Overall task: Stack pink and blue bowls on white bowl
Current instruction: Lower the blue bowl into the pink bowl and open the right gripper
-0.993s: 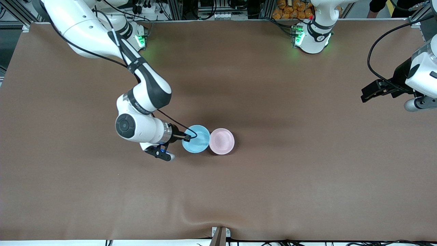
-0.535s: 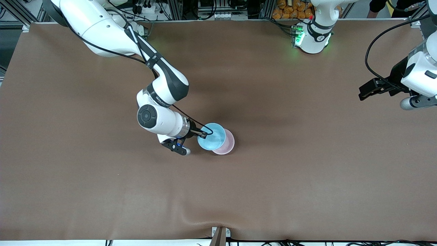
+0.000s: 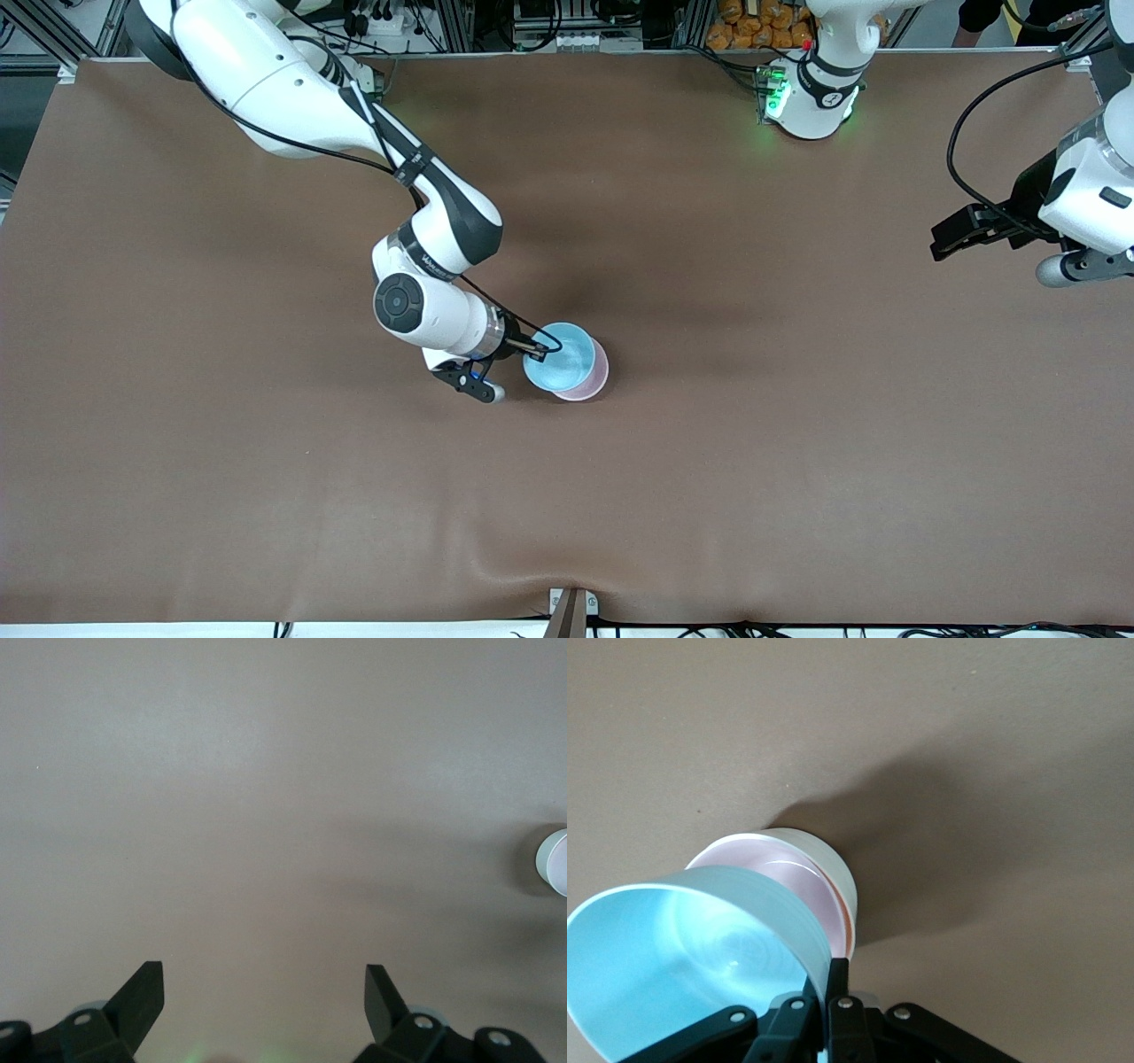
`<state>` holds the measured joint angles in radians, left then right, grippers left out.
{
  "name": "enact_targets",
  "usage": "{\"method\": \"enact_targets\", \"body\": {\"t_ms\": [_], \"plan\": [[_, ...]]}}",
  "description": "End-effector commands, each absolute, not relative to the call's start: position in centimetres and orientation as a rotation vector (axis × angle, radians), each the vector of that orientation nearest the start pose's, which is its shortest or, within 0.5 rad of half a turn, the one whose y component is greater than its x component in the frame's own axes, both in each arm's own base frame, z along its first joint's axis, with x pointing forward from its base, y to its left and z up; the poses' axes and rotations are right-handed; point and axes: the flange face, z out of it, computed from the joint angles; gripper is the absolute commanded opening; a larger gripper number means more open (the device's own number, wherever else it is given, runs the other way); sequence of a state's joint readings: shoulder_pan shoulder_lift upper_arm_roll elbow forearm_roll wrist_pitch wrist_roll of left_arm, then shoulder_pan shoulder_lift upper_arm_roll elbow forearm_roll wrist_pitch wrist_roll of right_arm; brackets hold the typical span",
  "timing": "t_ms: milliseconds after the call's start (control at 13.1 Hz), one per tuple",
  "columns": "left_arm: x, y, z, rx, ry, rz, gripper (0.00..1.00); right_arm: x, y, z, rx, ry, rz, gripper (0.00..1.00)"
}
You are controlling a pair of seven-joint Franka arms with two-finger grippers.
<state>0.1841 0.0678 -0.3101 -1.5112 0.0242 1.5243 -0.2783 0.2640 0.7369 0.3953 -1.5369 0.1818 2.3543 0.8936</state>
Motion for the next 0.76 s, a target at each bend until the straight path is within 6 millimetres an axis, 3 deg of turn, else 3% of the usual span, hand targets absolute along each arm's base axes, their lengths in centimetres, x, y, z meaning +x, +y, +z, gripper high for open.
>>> {"method": "enact_targets", "body": {"t_ms": [0,382,688], "plan": [[55.5,-6.2,61.5,-3.119,-0.233,0.094,1.00,59.1,41.7,25.1,-2.665,0.668,0.258,0.00],[55.3,-6.1,61.1,-3.114,-0.232,0.127,1.00,58.8,42.0,24.0,-2.674,0.693,0.271,0.02],[55.2,-6.1,61.2,-3.112,-0.232,0.126,1.00,58.7,42.1,23.4,-2.681,0.688,0.280,0.20]]}}
